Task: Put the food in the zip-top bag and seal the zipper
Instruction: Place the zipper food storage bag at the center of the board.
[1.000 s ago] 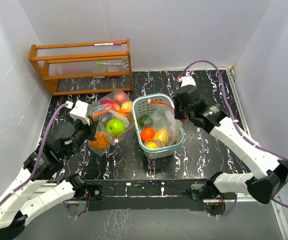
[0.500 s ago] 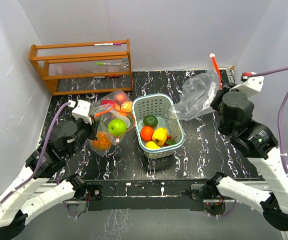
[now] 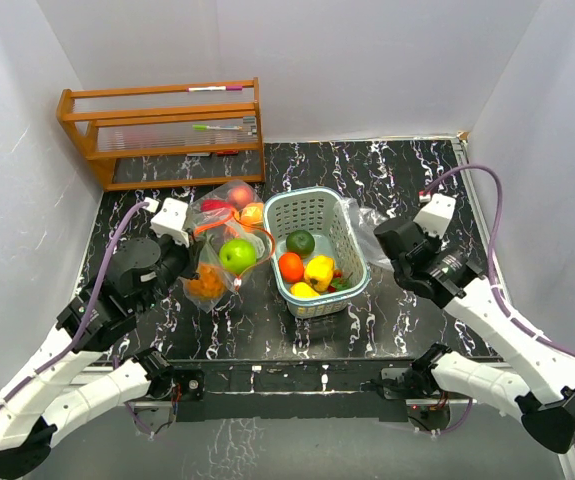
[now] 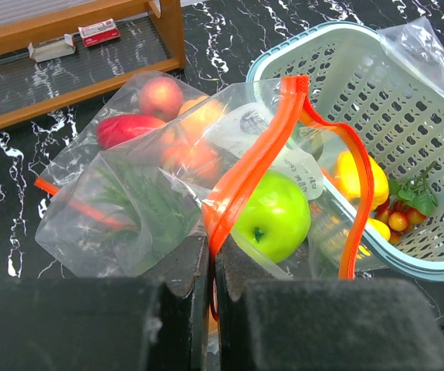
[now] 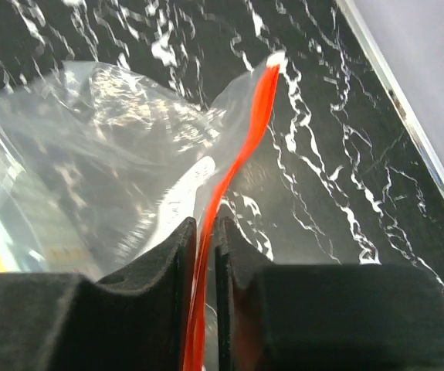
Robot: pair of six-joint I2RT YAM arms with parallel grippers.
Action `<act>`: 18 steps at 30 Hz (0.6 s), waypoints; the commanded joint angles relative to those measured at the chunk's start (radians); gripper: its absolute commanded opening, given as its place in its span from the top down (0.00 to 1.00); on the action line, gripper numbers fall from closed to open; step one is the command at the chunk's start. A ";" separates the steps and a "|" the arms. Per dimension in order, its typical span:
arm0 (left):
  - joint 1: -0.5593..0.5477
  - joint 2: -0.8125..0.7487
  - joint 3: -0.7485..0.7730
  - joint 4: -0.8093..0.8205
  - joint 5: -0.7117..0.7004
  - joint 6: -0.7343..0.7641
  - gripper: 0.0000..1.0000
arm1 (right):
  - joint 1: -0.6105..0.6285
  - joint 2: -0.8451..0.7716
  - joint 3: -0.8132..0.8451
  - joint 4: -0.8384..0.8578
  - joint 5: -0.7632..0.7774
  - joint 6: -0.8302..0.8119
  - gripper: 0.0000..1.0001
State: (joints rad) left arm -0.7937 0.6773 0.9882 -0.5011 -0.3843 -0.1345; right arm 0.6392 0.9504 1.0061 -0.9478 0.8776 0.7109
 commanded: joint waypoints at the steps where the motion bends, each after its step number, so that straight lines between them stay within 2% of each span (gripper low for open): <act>1: 0.004 -0.001 0.026 0.046 0.002 -0.002 1.00 | 0.000 -0.069 -0.002 -0.012 -0.068 0.071 0.66; 3: 0.004 -0.001 0.027 0.048 0.002 -0.001 1.00 | 0.000 -0.077 0.044 0.010 -0.100 0.000 0.51; 4: 0.004 -0.002 0.028 0.049 0.001 -0.001 1.00 | 0.000 -0.077 0.074 0.035 -0.135 -0.054 0.48; 9: 0.004 -0.005 0.027 0.034 -0.023 -0.001 1.00 | 0.001 -0.014 0.218 0.172 -0.427 -0.263 0.53; 13: 0.004 -0.018 0.027 0.017 -0.048 0.002 1.00 | 0.006 0.047 0.227 0.314 -0.662 -0.328 0.40; 18: 0.004 -0.037 0.030 0.005 -0.060 0.005 1.00 | 0.015 0.219 0.194 0.418 -0.833 -0.319 0.36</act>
State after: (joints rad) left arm -0.7937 0.6659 0.9882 -0.5060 -0.4103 -0.1337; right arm 0.6430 1.0523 1.2102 -0.6815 0.2588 0.4343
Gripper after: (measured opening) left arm 0.007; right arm 0.631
